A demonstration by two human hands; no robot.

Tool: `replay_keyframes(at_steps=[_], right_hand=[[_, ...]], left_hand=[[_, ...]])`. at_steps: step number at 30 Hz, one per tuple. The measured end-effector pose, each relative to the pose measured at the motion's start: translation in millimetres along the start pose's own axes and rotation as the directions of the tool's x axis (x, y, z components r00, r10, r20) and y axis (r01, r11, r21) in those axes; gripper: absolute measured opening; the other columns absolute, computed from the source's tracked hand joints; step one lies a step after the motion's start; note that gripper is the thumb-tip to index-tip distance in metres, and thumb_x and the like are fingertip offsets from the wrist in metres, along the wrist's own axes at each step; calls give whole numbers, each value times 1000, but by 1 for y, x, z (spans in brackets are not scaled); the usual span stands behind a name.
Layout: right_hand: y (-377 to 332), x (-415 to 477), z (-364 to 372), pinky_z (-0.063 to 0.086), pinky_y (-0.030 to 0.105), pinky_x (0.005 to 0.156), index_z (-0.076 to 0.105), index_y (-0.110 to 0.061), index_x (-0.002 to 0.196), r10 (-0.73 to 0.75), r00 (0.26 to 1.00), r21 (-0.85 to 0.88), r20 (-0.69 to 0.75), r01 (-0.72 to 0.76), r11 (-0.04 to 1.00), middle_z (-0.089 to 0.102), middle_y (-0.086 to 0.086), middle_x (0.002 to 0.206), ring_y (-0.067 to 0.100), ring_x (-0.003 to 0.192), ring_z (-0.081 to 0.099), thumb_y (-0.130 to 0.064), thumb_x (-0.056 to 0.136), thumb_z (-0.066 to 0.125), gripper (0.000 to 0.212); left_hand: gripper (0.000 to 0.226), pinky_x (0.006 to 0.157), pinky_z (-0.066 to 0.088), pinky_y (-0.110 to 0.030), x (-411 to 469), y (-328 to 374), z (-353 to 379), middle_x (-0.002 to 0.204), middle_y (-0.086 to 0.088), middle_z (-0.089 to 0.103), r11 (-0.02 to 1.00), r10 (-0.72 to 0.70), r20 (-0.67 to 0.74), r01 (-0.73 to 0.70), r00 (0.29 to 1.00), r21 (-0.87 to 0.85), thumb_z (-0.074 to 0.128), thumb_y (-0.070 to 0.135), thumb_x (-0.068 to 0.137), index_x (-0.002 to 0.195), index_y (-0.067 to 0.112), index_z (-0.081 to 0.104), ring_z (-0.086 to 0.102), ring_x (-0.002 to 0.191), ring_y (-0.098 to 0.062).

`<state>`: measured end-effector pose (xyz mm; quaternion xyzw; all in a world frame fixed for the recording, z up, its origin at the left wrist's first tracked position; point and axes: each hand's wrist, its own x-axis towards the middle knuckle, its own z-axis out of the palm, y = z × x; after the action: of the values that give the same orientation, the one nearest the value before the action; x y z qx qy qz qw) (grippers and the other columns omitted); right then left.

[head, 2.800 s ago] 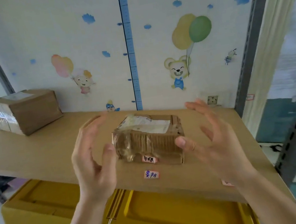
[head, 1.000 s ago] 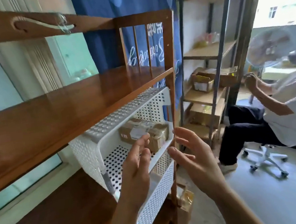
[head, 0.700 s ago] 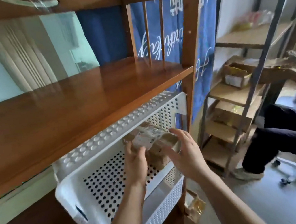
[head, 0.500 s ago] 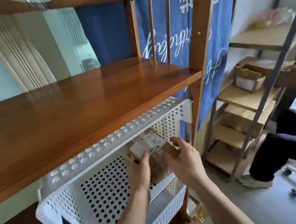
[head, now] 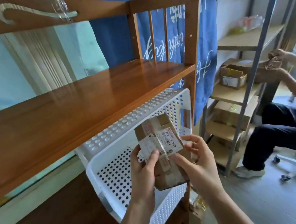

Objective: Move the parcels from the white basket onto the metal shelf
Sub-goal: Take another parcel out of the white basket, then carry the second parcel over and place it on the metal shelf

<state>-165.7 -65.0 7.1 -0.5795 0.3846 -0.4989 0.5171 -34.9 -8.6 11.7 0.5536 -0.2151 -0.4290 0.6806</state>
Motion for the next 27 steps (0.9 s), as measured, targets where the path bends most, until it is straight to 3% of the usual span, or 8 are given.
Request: replay_keyframes(at_steps=[3, 6, 10, 13, 17, 20, 24, 27], right_hand=[[-5, -50, -10, 64, 38, 74, 68, -29, 100, 1, 994, -24, -109, -4, 1000, 74, -9, 92, 18, 95, 72, -17, 75, 84, 32], [-6, -104, -23, 64, 39, 72, 69, -39, 95, 68, 985, -3, -161, -70, 998, 77, -5, 96, 20, 92, 76, -38, 69, 79, 28], [-12, -166, -40, 63, 56, 84, 69, -40, 106, 166, 981, 87, -105, -157, 984, 78, 2, 110, 30, 104, 76, -71, 48, 86, 68], [-41, -192, -43, 61, 55, 88, 70, -38, 112, 106, 994, 113, 7, -106, 988, 78, 7, 110, 33, 106, 75, -61, 49, 90, 70], [-84, -211, -41, 63, 39, 78, 74, -31, 116, -38, 979, 110, 203, 16, 994, 80, 9, 111, 28, 100, 78, -34, 61, 77, 55], [-108, -225, -25, 63, 36, 73, 71, -28, 117, -102, 958, 186, 266, 53, 981, 77, 13, 113, 26, 96, 78, -28, 59, 83, 59], [-121, -258, 20, 61, 44, 70, 63, -23, 96, -103, 969, 346, 223, 20, 938, 71, 14, 105, 23, 89, 74, -57, 51, 95, 65], [-125, -298, 61, 59, 50, 84, 69, -17, 94, -109, 923, 394, 369, -49, 918, 76, 8, 98, 26, 93, 73, -65, 59, 87, 63]], left_hand=[[56, 84, 64, -52, -39, -4, -12, 110, -13, 81, 997, -64, 64, 67, 996, -50, 73, 10, 91, 137, 33, 51, 79, 98, -34], [74, 80, 64, -42, -80, -9, -21, 114, -17, 77, 998, -48, 133, 53, 990, -31, 85, 20, 72, 134, 41, 50, 81, 93, -25], [98, 72, 64, -29, -135, -16, -30, 124, -24, 69, 993, 25, 183, -4, 983, -114, 83, 15, 59, 143, 39, 40, 80, 92, -17], [110, 78, 65, -39, -172, -3, -51, 124, -22, 70, 981, 118, 205, -82, 972, -178, 85, 17, 55, 147, 51, 34, 76, 104, -28], [104, 87, 60, -43, -214, 35, -88, 107, 10, 80, 941, 275, 62, -256, 959, -221, 84, 5, 73, 145, 59, 34, 73, 111, -25], [94, 79, 60, -33, -258, 58, -122, 97, 10, 83, 895, 367, -74, -373, 927, -243, 72, 13, 69, 145, 56, 37, 77, 99, -16], [71, 65, 62, -20, -324, 67, -168, 96, 8, 83, 842, 466, -265, -515, 844, -162, 65, 9, 74, 136, 42, 53, 79, 86, -7], [59, 62, 61, -21, -367, 65, -213, 107, 3, 81, 804, 525, -404, -592, 750, -54, 66, 19, 80, 137, 33, 58, 78, 91, -12]])
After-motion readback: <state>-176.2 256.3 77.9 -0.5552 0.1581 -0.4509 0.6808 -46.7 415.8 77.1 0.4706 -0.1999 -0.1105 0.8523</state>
